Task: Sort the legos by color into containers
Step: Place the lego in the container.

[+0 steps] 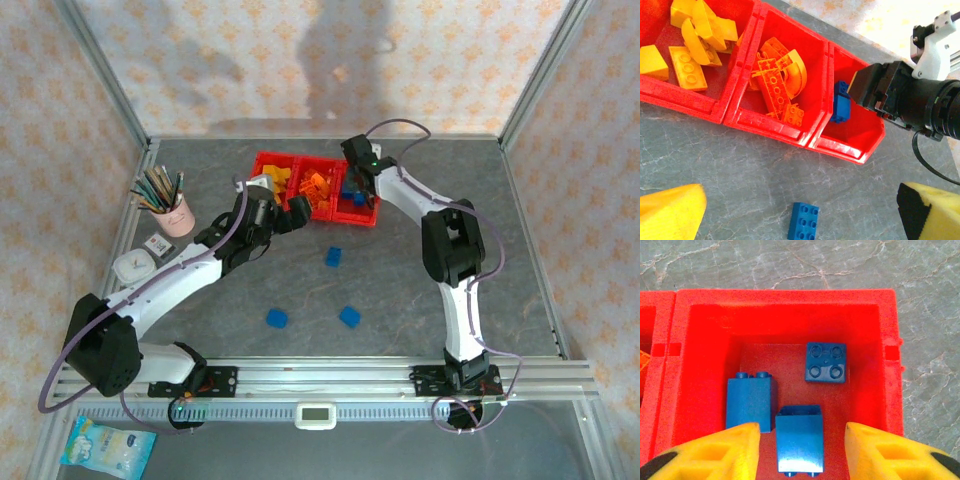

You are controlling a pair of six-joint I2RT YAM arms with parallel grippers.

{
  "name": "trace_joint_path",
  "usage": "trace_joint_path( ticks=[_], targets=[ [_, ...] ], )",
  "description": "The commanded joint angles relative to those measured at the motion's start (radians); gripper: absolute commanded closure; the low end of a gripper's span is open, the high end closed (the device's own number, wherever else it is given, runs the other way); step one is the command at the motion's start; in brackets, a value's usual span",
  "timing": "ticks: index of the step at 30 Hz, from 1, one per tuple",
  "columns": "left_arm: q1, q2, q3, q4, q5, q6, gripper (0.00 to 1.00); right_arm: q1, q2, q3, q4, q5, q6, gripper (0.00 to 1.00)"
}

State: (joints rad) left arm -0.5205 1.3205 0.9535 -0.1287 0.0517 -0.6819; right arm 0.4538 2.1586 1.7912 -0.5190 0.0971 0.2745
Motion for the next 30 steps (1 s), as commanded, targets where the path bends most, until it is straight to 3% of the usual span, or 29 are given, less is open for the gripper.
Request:
trace_joint_path(
  ticks=[1, 8, 18, 30],
  targets=[
    [0.012, 0.014, 0.034, 0.016, 0.020, 0.016, 0.01, -0.007, -0.047, 0.024, -0.019, -0.004, -0.017, 0.48],
    [0.013, -0.032, 0.023, 0.002, 0.036, 0.007, 0.01, 0.013, -0.190, -0.118, 0.021, -0.099, 0.006, 0.47],
    [0.014, -0.183, -0.142, -0.033, 0.003, -0.050, 0.01, 0.120, -0.386, -0.459, 0.088, -0.097, 0.085, 0.42],
    [0.014, -0.265, -0.297, 0.003, -0.036, -0.142, 0.01, 0.214, -0.373, -0.655, 0.212, -0.162, 0.206, 0.26]
  ],
)
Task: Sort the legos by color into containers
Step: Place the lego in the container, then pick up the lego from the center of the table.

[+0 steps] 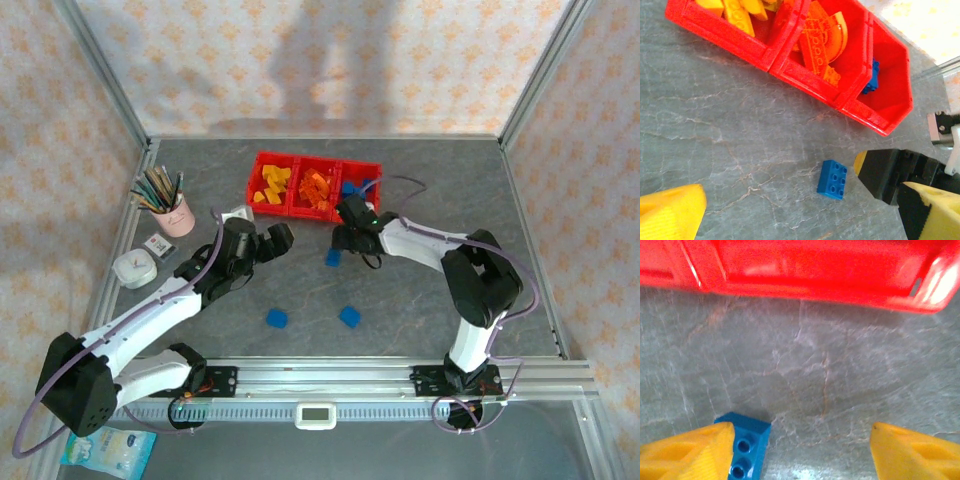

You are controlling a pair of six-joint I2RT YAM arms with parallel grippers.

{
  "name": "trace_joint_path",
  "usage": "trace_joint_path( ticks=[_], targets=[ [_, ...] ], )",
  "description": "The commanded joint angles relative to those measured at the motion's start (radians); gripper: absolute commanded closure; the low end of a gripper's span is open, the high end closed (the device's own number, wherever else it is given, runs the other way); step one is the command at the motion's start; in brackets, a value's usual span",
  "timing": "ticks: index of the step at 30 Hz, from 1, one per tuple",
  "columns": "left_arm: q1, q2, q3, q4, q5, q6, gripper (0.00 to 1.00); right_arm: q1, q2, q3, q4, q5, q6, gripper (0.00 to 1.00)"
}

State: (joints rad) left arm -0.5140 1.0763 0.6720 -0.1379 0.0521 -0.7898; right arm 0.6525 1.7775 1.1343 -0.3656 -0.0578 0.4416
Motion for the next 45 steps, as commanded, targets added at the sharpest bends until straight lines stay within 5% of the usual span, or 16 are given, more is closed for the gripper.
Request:
trace_joint_path(
  ticks=[1, 12, 29, 45],
  targets=[
    [0.007, -0.022, -0.017, 0.012, -0.038, -0.034, 0.01, 0.018, 0.018, 0.007, 0.057, -0.009, 0.041, 0.25],
    [0.007, -0.029, -0.030, 0.012, -0.067, -0.037, 0.01, 0.087, 0.108, 0.078, 0.031, 0.032, 0.059, 0.24],
    [0.011, -0.009, -0.026, 0.021, -0.056, -0.028, 0.01, 0.101, 0.154, 0.117, 0.001, 0.073, 0.026, 0.61],
    [0.018, 0.074, 0.088, 0.039, -0.006, 0.030, 0.01, 0.004, 0.024, 0.245, -0.094, 0.083, -0.041, 0.67]
  ],
)
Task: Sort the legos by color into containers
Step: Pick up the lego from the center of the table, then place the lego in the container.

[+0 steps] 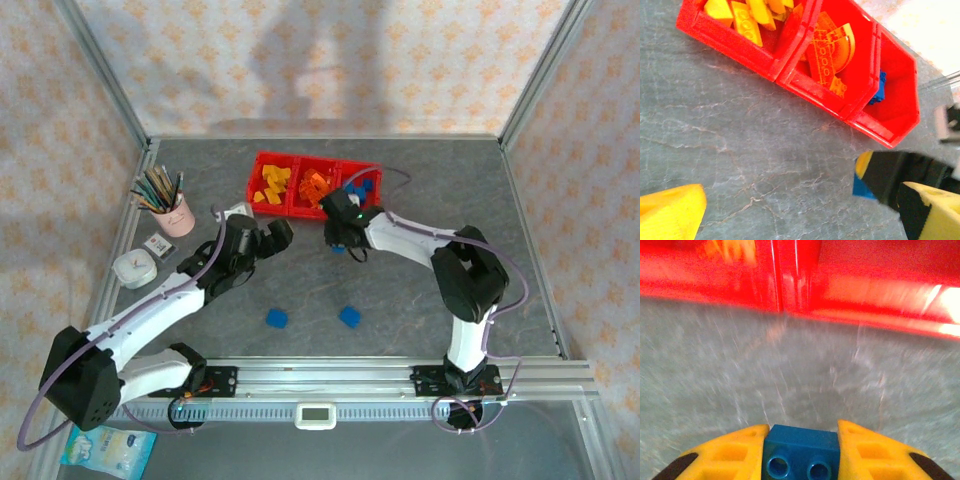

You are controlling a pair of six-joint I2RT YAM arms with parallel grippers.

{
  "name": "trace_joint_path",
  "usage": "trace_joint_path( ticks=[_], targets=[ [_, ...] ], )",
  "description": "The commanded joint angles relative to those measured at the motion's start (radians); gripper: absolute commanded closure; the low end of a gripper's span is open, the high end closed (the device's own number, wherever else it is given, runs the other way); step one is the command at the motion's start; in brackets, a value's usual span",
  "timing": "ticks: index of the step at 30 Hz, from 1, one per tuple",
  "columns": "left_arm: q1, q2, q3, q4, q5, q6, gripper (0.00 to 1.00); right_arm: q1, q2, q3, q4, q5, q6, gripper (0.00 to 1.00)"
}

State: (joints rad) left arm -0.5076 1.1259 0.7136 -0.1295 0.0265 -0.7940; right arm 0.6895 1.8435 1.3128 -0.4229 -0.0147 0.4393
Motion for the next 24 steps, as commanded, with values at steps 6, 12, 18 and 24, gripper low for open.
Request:
trace_joint_path(
  ticks=[6, 12, 18, 24],
  targets=[
    [0.022, 0.105, 0.108, 0.062, 0.055, 0.053, 0.01, -0.126, 0.043, 0.219, -0.070, 0.089, -0.104, 0.66],
    [0.038, 0.178, 0.170, 0.070, 0.075, 0.073, 0.01, -0.193, 0.194, 0.392, -0.090, 0.111, -0.137, 0.65],
    [0.052, 0.200, 0.189, 0.078, 0.093, 0.078, 0.01, -0.216, 0.306, 0.546, -0.135, 0.106, -0.154, 0.52],
    [0.055, 0.170, 0.181, 0.067, 0.090, 0.079, 0.01, -0.213, 0.255, 0.545, -0.154, 0.088, -0.149, 0.42]
  ],
)
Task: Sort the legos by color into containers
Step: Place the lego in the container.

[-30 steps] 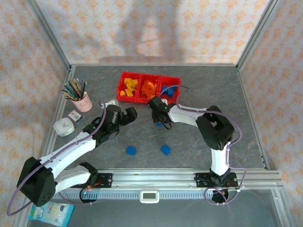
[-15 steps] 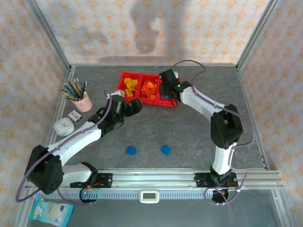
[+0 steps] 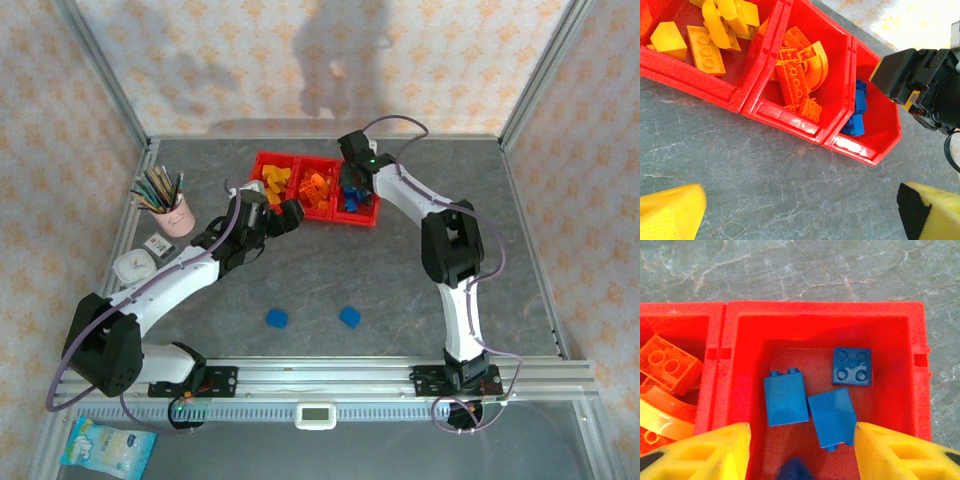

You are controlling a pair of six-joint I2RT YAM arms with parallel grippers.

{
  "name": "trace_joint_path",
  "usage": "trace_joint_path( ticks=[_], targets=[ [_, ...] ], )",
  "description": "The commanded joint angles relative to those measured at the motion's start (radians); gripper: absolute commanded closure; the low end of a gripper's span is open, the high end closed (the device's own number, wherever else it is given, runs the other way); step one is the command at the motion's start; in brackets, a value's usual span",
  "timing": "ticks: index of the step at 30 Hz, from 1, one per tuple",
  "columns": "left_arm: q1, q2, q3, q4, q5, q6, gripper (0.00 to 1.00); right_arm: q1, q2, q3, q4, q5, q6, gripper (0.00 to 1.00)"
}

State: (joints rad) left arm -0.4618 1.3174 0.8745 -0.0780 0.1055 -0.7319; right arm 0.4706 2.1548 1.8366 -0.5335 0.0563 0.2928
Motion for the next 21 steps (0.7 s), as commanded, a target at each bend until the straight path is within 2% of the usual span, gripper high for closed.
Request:
trace_joint_path(
  ticks=[1, 11, 21],
  targets=[
    [0.010, -0.031, 0.017, 0.013, 0.012, 0.016, 0.01, 0.009, -0.078, 0.000, -0.046, 0.010, 0.005, 0.42],
    [0.010, -0.172, -0.092, -0.035, 0.025, -0.021, 0.01, 0.152, -0.373, -0.414, -0.041, -0.005, 0.045, 0.30],
    [0.009, -0.362, -0.309, -0.068, 0.057, -0.102, 0.01, 0.364, -0.597, -0.785, -0.085, -0.041, 0.239, 0.21]
  ],
)
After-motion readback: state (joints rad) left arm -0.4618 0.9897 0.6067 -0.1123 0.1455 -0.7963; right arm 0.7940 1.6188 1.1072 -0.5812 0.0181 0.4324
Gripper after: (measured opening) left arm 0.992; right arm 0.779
